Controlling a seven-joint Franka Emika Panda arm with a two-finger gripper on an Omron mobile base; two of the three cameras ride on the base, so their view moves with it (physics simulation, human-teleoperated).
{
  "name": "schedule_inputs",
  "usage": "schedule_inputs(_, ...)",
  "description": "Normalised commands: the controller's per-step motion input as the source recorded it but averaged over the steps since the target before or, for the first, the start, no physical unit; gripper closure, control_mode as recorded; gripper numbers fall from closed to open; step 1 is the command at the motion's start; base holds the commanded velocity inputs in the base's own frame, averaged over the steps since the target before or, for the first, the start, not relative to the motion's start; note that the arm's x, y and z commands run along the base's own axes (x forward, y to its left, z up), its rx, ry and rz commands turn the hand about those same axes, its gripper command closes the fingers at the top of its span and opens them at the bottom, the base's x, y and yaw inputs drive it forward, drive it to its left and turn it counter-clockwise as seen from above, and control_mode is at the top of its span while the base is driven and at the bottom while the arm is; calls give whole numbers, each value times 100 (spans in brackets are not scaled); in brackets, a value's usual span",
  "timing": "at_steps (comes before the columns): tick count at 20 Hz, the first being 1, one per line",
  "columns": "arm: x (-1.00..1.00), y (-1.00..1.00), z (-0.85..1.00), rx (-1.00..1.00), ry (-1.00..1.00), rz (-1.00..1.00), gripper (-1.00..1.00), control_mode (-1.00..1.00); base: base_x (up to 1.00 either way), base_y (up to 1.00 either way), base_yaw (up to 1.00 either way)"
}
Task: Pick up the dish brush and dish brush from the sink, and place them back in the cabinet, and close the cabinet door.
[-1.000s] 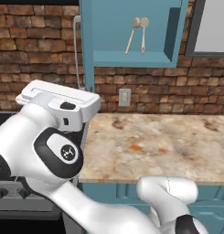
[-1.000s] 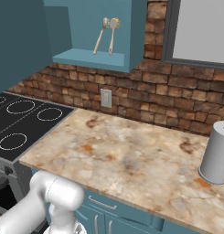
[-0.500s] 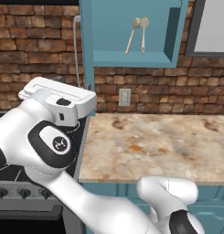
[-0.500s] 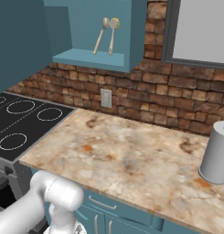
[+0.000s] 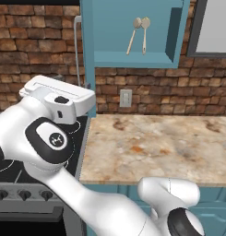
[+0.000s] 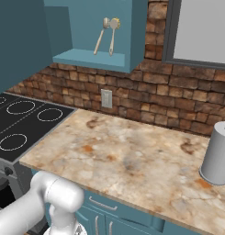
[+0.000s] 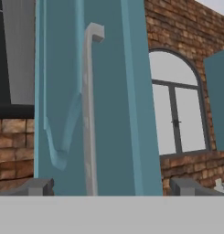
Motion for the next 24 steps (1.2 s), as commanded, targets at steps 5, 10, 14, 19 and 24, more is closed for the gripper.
schedule_inputs(5,0,0,0,0,0,0,-100,-100,0,0,0)
schedule_inputs(10,5,0,0,0,0,0,-100,-100,0,0,0)
schedule_inputs(14,7,0,0,0,0,0,-100,-100,0,0,0)
schedule_inputs(19,10,0,0,0,0,0,-100,-100,0,0,0)
schedule_inputs(24,11,-3,0,0,0,0,-100,-100,0,0,0)
